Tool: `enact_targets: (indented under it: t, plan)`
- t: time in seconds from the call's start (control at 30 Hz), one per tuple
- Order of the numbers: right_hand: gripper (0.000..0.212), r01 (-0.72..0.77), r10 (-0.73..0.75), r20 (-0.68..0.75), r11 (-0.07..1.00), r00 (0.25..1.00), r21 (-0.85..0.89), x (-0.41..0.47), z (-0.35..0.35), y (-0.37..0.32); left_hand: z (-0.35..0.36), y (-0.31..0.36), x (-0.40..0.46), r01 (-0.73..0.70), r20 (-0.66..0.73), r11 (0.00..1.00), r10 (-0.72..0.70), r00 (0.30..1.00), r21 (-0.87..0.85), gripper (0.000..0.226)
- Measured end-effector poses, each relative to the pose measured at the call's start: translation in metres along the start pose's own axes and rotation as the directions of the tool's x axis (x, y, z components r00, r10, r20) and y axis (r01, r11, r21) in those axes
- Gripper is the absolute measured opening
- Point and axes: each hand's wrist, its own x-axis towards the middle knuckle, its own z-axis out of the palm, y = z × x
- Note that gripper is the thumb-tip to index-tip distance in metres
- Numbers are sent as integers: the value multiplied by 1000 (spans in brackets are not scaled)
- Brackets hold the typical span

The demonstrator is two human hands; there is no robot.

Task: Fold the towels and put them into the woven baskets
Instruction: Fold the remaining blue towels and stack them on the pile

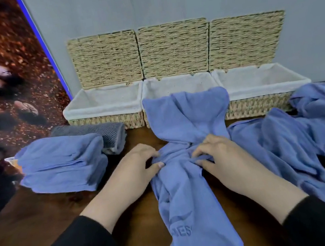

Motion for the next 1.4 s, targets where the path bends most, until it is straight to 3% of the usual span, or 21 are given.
enact_targets:
  t: [0.07,0.13,0.2,0.27,0.3,0.37,0.47,0.57,0.63,0.73,0.83,0.9,0.97,1.03,1.07,1.13,1.2,1.27,1.33,1.4]
  plan:
    - [6,-41,45,-73,998,996,56,1,1,0,1,4,1,17,-51,1000,-18,999,-16,2]
    - [8,-88,113,-192,987,975,134,3,-3,0,2,5,2,24,-120,1000,-25,992,-8,11]
    - [8,-137,189,-323,975,927,177,4,-13,6,-2,5,4,33,-304,998,-48,952,-53,12]
    - [14,-200,236,-361,971,902,132,3,-24,14,-11,5,4,11,-464,995,-54,884,-95,9]
    - [19,-221,233,-346,972,909,75,2,-29,15,-14,6,3,-24,-467,995,-26,884,-100,8]
    - [30,-204,197,-320,979,927,12,-4,-33,9,-14,11,-2,-131,-339,986,91,936,-98,7]
    - [19,25,9,-270,992,963,125,-12,-34,-15,-7,10,-6,-216,-3,975,216,976,-53,7]
    - [11,50,-64,94,989,994,141,-15,-20,-22,-9,6,-7,-153,190,984,134,973,87,36]
    - [19,32,-41,191,998,981,53,-13,-13,-16,-11,3,-5,-101,219,977,58,974,188,46]
    - [21,-67,75,120,995,990,-67,-9,-18,-12,-10,-4,-2,-29,170,949,-26,985,313,44]
    - [52,-204,226,35,925,973,-321,-8,-27,-7,-11,-8,-4,-98,-16,933,110,994,345,40]
    - [53,-174,158,-85,957,984,-231,-12,-31,-7,-14,-2,-6,-154,-36,960,167,985,235,27]
    - [35,-75,83,-182,996,980,47,-18,-34,-12,-16,6,-9,-189,79,974,180,981,125,19]
    - [21,-56,69,-33,951,997,304,-22,-34,-24,-16,7,-12,-137,247,982,102,964,129,41]
    - [20,-79,49,99,942,994,326,-23,-32,-28,-17,4,-12,-109,296,980,55,954,168,51]
    - [31,-73,28,238,981,971,180,-23,-26,-27,-19,0,-10,-69,321,977,1,947,201,57]
    - [50,-80,82,215,997,973,-18,-19,-24,-24,-18,-5,-6,-34,258,981,-16,966,189,57]
    - [55,-111,123,142,989,982,-93,-17,-26,-20,-18,-8,-3,-50,125,979,26,992,195,52]
    - [42,-37,40,72,999,997,-31,-22,-27,-22,-18,-5,-4,-127,-47,980,136,990,156,29]
    - [28,39,-57,127,989,990,142,-27,-30,-28,-22,3,-8,-197,-161,977,208,965,83,3]
